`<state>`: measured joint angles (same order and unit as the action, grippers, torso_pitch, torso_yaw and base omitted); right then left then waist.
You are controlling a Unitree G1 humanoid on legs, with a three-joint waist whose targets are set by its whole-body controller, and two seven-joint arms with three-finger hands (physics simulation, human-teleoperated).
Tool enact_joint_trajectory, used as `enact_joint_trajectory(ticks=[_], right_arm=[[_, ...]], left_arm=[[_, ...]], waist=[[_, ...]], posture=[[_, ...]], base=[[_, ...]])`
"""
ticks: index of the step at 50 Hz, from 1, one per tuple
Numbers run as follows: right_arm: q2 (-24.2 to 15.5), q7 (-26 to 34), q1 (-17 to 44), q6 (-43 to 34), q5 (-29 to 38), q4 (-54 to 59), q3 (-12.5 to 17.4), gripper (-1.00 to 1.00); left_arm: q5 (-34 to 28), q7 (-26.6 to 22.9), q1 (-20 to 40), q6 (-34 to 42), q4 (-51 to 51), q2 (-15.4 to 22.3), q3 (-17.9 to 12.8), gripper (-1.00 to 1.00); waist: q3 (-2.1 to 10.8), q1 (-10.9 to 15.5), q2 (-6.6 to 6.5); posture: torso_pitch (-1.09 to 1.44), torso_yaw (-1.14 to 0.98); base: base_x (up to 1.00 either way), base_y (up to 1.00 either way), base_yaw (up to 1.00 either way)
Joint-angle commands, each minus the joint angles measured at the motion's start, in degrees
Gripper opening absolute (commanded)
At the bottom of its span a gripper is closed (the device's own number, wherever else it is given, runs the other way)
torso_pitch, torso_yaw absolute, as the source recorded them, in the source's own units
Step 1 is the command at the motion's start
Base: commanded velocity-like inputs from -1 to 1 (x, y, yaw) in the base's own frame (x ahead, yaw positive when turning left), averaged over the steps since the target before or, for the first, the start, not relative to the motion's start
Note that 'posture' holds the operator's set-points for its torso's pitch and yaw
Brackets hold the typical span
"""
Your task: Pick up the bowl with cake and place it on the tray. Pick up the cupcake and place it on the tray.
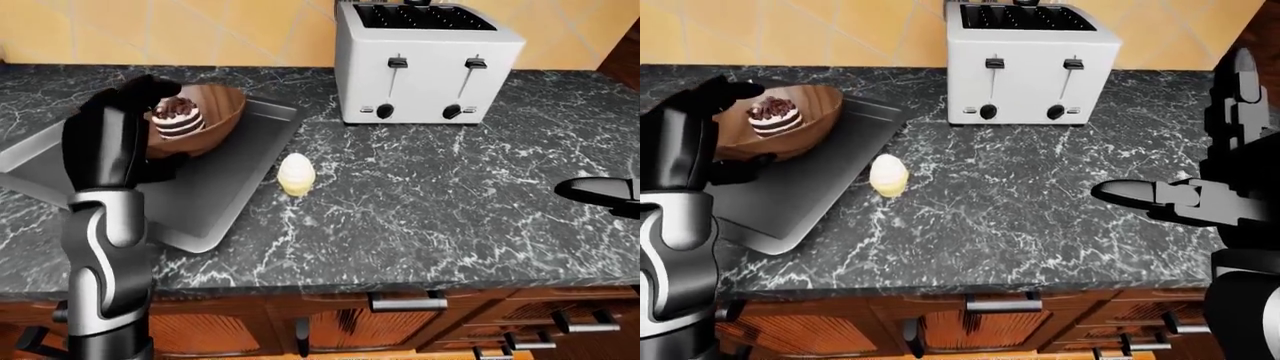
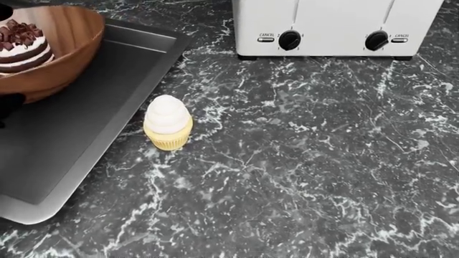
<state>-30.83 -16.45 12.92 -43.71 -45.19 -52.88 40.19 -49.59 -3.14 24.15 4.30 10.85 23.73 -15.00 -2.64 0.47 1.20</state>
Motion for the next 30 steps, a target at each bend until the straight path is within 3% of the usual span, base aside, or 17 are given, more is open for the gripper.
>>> enact_joint_trajectory(ticks=[1,16,22,30], right_arm=[[-0.93,0.03,0.88,1.5,0.2,-0.88,0.73,1.0],[-1.97,-1.14,0.78,1.32,-1.76,-1.02,1.65,1.0],[-2.05,-1.31,0.85,1.33,-1.84,-0.97,1.53,1.0],[-2.34,-1.57,0.85,1.58,-2.31,-0.78,1.57,1.0]], left_arm=[[-0.09,1.23,1.73,-0.62,2.27,0.9,-0.98,0.22],[-0.64,-7.94,-5.5,2.61,23.45,-3.98,-2.42,0.21],[-1.15,-10.9,-5.3,4.04,28.1,-5.97,-0.73,0.21],[-5.26,-18.57,1.8,7.76,32.23,-7.88,4.77,0.12]], waist=[[1.2,0.01,-0.06],[1.07,0.1,0.09],[1.04,0.21,0.16],[0.9,0.34,0.54]], posture=[[0.0,0.0],[0.0,0.0],[0.0,0.0],[0.0,0.0]], base=[[0.0,0.0,0.0],[0.0,0.0,0.0],[0.0,0.0,0.0],[0.0,0.0,0.0]])
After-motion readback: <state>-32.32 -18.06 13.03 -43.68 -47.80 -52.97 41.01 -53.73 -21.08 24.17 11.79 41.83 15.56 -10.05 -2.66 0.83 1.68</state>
